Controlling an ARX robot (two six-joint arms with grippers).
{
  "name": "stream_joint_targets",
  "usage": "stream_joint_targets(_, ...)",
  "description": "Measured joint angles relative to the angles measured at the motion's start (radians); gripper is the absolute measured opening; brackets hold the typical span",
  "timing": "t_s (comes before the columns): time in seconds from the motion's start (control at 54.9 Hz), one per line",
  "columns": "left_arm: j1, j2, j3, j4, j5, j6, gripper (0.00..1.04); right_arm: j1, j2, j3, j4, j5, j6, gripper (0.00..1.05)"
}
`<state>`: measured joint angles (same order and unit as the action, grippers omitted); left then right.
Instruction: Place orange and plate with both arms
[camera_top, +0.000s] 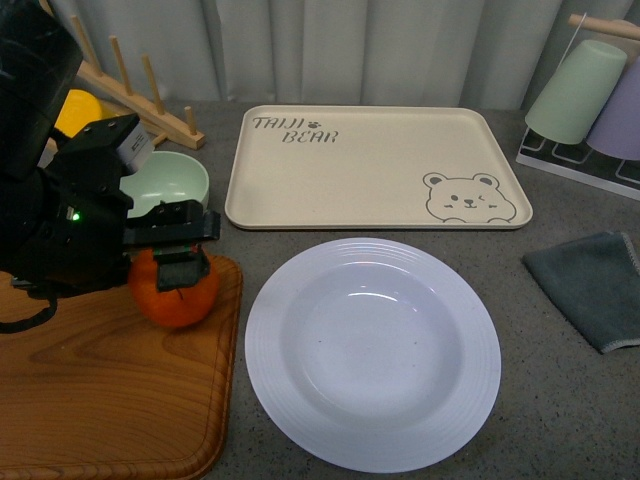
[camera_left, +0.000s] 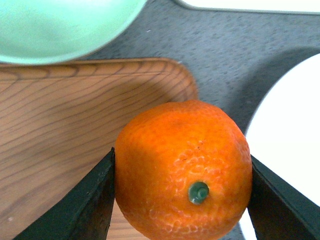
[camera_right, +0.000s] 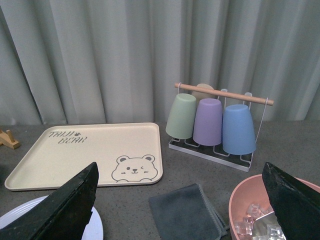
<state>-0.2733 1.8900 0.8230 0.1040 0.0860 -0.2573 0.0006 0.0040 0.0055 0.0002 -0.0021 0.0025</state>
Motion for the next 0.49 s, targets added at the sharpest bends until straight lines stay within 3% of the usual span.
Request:
stream_joint_targets(0.219,-0.159,-0.017,0.083,-0.016,-0.003,-0.073,0.65,0.000,0.000,0.000,0.000,0.000,0.000,0.96)
stream_joint_targets(0.492,-0.260,0.024,0.102,-0.025,-0.008,-0.125,0.65,0.000,0.000,0.000,0.000,0.000,0.000,0.96)
